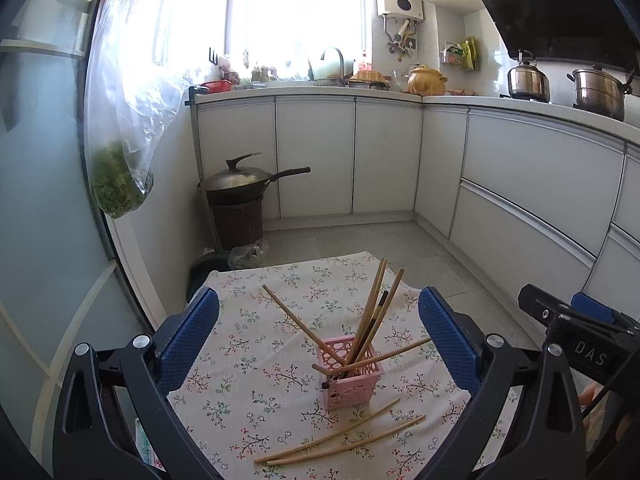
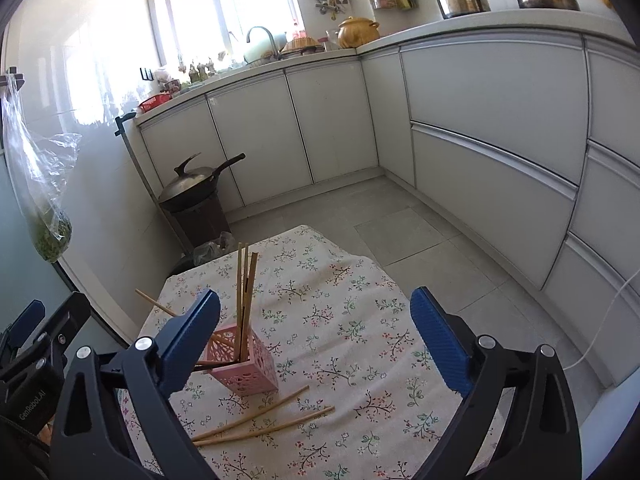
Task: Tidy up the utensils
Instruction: 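Lower both tools toward the two remaining chopsticks on the cloth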
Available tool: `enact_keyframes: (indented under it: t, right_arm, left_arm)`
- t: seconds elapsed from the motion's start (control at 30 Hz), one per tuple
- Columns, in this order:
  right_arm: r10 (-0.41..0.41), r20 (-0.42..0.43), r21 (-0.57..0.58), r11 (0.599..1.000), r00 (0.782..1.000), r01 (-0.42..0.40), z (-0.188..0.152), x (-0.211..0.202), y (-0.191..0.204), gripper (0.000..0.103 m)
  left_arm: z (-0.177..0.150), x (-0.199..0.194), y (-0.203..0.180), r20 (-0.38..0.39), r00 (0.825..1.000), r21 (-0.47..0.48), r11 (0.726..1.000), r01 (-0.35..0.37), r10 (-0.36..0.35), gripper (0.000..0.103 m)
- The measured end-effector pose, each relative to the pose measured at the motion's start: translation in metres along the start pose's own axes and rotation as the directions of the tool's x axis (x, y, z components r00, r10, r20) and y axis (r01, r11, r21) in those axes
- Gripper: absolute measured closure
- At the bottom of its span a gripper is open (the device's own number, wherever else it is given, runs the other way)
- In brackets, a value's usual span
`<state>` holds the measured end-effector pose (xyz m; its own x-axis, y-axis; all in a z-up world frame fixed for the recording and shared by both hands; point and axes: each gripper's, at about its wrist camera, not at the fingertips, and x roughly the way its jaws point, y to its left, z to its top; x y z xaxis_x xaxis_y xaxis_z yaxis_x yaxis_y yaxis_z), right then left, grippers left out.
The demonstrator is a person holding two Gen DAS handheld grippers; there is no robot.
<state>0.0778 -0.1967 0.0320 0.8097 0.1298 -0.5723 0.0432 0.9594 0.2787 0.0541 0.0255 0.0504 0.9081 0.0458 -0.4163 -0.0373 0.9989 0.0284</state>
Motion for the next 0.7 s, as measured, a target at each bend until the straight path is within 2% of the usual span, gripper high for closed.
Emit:
enact_keyframes:
  t: [0.27, 0.43, 0.5, 0.53, 0.57, 0.63, 0.7]
  right_arm:
    - [-0.007, -0.053, 0.031, 0.999, 0.999, 0.009, -0.013, 0.000, -0.019, 0.008]
    - [-0.002, -0.132, 0.085, 0.996, 0.991, 0.013, -0.029, 0.005, -0.042, 0.008]
    - [0.013, -0.181, 0.122, 0.992, 0.983, 0.009, -0.037, 0.009, -0.053, 0.008]
    - [0.020, -0.203, 0.139, 0.990, 0.979, 0.009, -0.041, 0.011, -0.059, 0.008]
    - [0.025, -0.219, 0.153, 0.988, 0.975, 0.009, -0.043, 0.012, -0.063, 0.008]
    - [0.030, -0.243, 0.176, 0.984, 0.970, 0.014, -0.047, 0.015, -0.069, 0.008]
    - [0.033, -0.254, 0.201, 0.979, 0.967, 0.020, -0.047, 0.016, -0.077, 0.008]
  left_arm:
    - [-0.013, 0.006, -0.009, -0.047, 0.999, 0.046, 0.999, 0.014, -0.012, 0.007]
    - [-0.024, 0.017, -0.013, -0.142, 0.987, 0.057, 0.994, 0.090, -0.081, 0.007]
    - [-0.032, 0.027, -0.016, -0.224, 0.965, 0.055, 0.987, 0.150, -0.134, 0.007]
    - [-0.037, 0.034, -0.020, -0.274, 0.948, 0.059, 0.981, 0.185, -0.162, 0.007]
    - [-0.044, 0.042, -0.026, -0.336, 0.923, 0.071, 0.972, 0.223, -0.187, 0.007]
    - [-0.062, 0.060, -0.041, -0.455, 0.863, 0.095, 0.951, 0.294, -0.221, 0.007]
    - [-0.081, 0.073, -0.056, -0.533, 0.813, 0.113, 0.932, 0.344, -0.235, 0.007]
